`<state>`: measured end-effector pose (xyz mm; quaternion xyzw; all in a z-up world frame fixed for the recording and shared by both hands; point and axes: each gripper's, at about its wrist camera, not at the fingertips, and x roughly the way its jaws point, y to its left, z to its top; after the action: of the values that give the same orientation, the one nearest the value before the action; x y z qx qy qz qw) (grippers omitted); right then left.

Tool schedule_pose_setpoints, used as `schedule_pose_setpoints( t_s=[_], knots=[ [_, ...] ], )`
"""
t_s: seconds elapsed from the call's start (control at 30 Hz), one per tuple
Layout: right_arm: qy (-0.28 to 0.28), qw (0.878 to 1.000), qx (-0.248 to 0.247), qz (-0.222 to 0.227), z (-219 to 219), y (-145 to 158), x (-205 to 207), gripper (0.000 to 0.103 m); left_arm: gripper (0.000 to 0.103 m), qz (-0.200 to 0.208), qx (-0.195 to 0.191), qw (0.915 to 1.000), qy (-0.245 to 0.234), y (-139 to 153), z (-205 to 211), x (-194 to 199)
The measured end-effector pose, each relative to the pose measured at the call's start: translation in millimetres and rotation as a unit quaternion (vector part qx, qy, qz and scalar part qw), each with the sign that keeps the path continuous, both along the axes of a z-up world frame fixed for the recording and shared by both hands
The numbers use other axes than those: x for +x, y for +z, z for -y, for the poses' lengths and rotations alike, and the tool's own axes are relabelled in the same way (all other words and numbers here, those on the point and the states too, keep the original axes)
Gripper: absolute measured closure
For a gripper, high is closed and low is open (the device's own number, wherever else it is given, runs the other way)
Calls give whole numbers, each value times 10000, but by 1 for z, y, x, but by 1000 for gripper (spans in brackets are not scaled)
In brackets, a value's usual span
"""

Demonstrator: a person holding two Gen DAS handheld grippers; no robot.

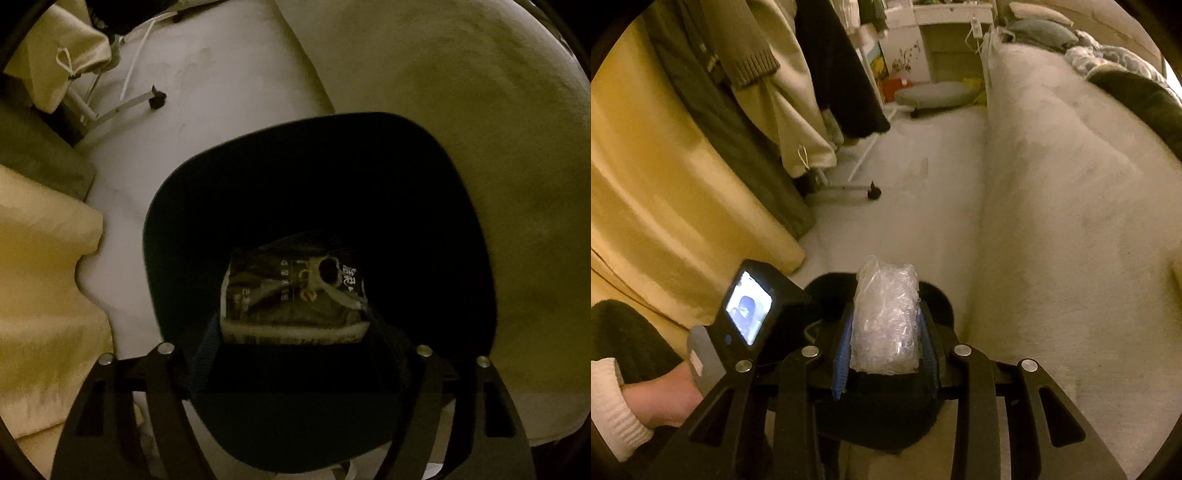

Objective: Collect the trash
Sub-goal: 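Carry both bags over the black bin and open both grippers to drop them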

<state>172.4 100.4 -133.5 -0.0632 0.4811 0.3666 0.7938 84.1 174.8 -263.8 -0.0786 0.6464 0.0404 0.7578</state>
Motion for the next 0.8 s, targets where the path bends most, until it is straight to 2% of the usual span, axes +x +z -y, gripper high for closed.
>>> schedule_pose_setpoints(
  t_s=[0.2,0.4,0.7,0.8],
  knots=[
    [-20,9993,-52,-381,-10,-20,4,70,16,106,-90,9999,-18,7,-10,-10],
    [7,9984,-128,-559,-20,-30,5,70,16,392,-1,9992,8,18,-25,-11],
    [89,9965,-460,-688,-38,-55,5,70,18,1211,457,9916,55,68,-35,-23],
    [152,9960,-555,-689,-42,-62,2,70,20,1735,447,9838,122,90,-35,-29]
  ],
)
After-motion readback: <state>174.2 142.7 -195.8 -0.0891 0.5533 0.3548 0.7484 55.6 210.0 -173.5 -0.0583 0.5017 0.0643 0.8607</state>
